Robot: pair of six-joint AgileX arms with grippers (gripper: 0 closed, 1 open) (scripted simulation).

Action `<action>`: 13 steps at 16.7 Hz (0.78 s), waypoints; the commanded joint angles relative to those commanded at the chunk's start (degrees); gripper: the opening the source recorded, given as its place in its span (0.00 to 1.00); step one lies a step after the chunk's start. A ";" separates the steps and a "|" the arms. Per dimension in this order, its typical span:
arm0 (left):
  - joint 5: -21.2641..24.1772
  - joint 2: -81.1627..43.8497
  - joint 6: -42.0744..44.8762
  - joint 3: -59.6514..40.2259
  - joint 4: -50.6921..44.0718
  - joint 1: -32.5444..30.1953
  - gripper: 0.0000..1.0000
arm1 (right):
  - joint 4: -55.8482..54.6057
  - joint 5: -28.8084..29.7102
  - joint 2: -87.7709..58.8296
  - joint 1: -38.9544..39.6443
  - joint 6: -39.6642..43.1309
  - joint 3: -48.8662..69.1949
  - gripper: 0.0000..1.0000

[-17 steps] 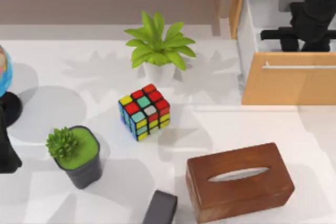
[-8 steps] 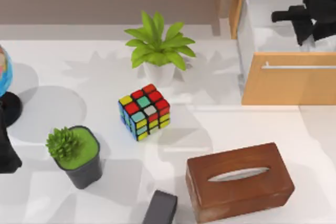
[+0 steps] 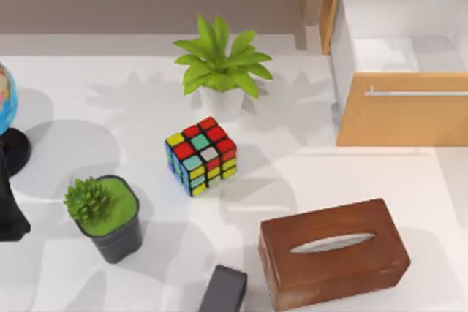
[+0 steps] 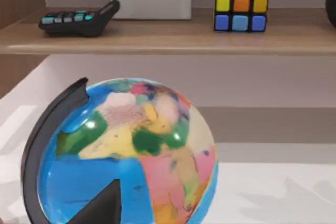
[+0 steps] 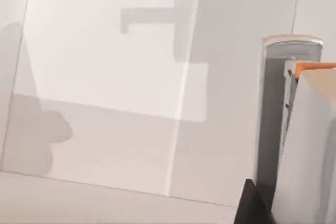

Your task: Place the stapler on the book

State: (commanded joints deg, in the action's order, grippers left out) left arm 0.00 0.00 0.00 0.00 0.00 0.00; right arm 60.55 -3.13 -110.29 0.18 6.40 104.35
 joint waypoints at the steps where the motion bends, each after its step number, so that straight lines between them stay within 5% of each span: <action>1: 0.00 0.00 0.00 0.00 0.00 0.00 1.00 | -0.12 -0.39 2.38 -1.34 1.25 -2.37 0.00; 13: 0.00 0.00 0.00 0.00 0.00 0.00 1.00 | -4.19 -0.36 16.44 -22.99 17.29 -33.33 0.00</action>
State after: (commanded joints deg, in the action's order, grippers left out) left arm 0.00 0.00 0.00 0.00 0.00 0.00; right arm 56.36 -3.49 -93.85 -22.81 23.69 71.02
